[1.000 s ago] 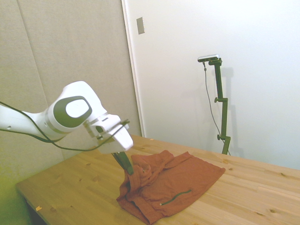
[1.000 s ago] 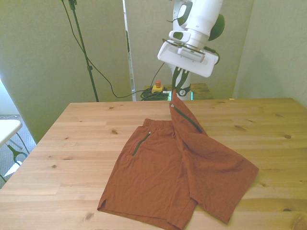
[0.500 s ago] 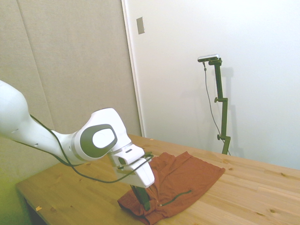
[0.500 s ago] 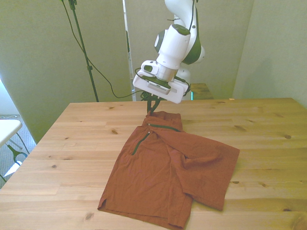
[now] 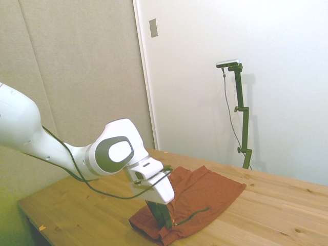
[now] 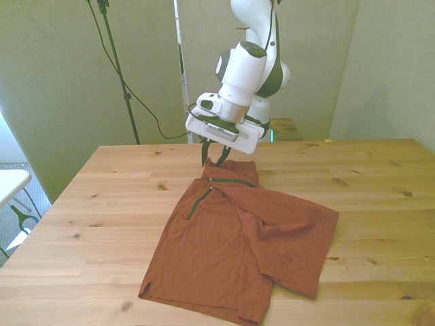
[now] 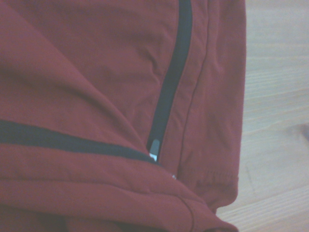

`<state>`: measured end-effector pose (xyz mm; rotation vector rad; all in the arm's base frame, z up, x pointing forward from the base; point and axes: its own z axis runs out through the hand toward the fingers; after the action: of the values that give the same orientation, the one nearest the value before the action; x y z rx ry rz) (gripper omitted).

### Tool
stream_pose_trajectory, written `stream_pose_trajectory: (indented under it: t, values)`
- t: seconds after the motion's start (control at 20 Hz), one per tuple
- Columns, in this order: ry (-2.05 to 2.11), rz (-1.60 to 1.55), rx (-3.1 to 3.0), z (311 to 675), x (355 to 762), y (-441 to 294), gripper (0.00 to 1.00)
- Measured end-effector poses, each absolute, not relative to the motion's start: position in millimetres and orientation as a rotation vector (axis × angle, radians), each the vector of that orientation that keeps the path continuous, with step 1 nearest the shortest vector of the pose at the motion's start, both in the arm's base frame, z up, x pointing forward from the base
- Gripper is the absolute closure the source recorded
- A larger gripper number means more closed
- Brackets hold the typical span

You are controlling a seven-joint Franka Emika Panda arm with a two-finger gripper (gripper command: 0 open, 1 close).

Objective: Fold the shorts

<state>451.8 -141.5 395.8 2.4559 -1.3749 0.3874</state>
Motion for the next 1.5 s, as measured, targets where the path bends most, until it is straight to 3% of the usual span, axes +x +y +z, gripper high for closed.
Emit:
stream_pose_trajectory:
  t: [0.15, 0.3, 0.6, 0.9, 1.1, 1.5]
  values:
    - [-1.299, 0.494, 2.495, 429.5, 453.3, -111.9, 0.0]
    - [-1.078, 0.605, 2.548, 434.4, 468.7, -58.3, 0.0]
    - [-0.753, 0.748, 2.583, 394.9, 513.2, 68.1, 0.0]
    - [-0.594, 0.811, 2.608, 356.4, 550.2, 137.0, 0.0]
    - [-0.549, 0.833, 2.603, 345.2, 564.5, 151.5, 0.0]
    - [-0.619, 0.839, 2.561, 336.0, 597.6, 114.0, 0.0]
